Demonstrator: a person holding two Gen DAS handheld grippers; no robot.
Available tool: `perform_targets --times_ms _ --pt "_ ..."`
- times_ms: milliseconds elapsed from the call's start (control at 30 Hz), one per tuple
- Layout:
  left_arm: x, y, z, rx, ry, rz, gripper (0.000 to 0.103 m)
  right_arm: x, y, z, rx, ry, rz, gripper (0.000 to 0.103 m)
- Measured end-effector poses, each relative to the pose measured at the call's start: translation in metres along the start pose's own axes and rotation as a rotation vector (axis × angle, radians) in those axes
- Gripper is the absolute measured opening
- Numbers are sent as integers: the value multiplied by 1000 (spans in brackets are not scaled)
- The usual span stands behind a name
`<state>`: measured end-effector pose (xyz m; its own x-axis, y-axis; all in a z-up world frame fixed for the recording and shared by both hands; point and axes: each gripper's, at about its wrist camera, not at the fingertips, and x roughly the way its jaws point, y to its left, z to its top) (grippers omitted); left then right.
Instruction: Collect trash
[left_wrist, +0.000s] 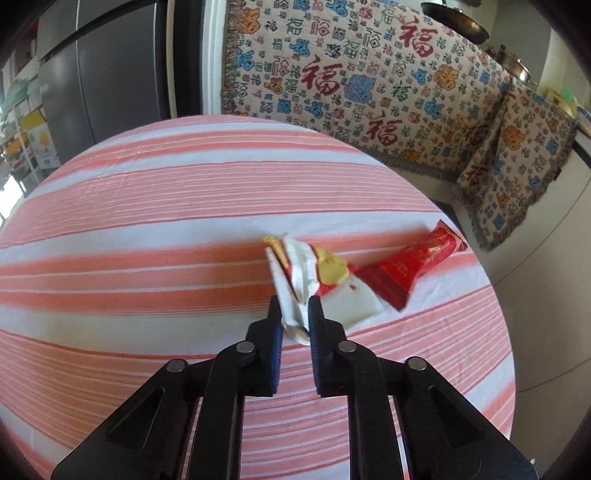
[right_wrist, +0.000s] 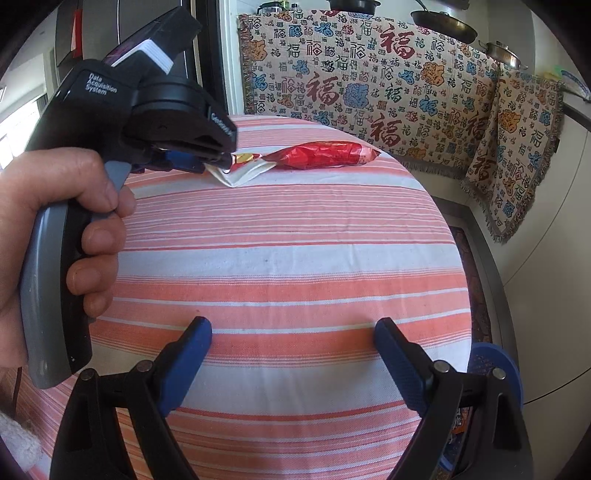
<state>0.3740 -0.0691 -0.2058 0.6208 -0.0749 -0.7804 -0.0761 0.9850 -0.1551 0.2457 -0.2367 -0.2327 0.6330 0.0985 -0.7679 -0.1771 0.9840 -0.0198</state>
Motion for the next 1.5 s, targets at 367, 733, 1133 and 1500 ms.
perform_targets --times_ms 367,733,1133,1500 --pt "-69 69 -31 165 22 -18 8 1 -3 10 4 50 33 92" --pt "-93 105 -86 195 -1 -9 9 71 -40 135 482 86 76 92" --pt "-97 121 -87 177 9 -49 16 106 -19 150 324 120 -71 30" --pt "-121 134 -100 139 36 -144 74 12 21 47 -136 212 140 27"
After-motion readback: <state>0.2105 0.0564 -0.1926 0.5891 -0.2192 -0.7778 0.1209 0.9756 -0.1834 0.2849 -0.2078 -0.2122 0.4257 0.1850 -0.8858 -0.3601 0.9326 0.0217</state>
